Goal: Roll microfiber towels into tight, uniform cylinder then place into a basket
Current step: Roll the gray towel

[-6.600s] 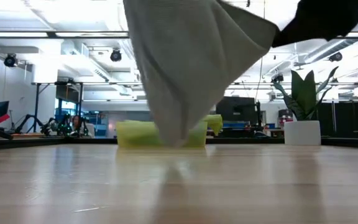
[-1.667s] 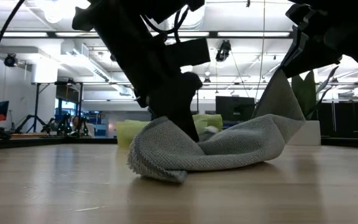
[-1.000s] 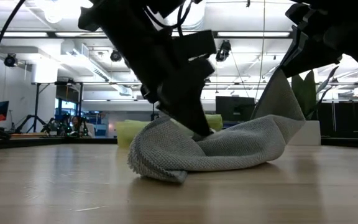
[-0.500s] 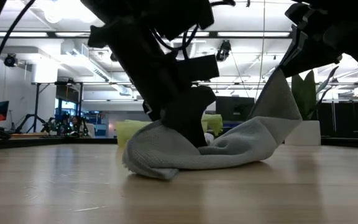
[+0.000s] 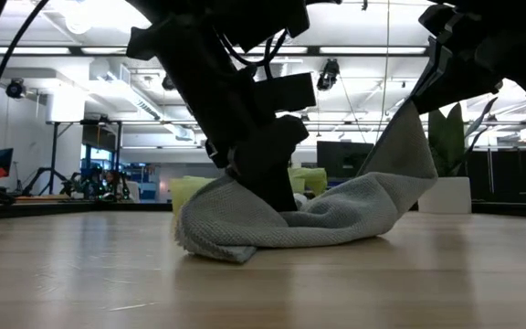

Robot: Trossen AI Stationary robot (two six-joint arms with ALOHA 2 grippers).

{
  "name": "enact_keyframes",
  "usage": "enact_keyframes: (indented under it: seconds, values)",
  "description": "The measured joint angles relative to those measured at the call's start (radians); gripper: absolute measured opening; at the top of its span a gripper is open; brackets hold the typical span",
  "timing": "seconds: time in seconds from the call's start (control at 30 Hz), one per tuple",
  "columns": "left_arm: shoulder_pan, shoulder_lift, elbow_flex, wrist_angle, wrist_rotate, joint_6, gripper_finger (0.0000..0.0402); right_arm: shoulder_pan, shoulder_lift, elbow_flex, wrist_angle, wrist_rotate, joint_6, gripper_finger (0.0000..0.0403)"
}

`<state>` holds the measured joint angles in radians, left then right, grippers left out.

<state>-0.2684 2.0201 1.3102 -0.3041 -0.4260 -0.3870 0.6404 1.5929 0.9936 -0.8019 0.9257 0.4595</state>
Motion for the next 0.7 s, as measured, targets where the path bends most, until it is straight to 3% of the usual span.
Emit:
enact_keyframes:
  seconds: [0.33, 0.7]
  values:
    - [0.000, -0.007, 0.001, -0.005, -0.003, 0.001, 0.0006, 0.000, 0.000, 0.000, 0.000, 0.000, 0.000, 0.0009]
    - [0.000, -0.041, 0.006, -0.056, -0.009, 0.010, 0.0001, 0.000, 0.000, 0.000, 0.003, 0.000, 0.000, 0.0009]
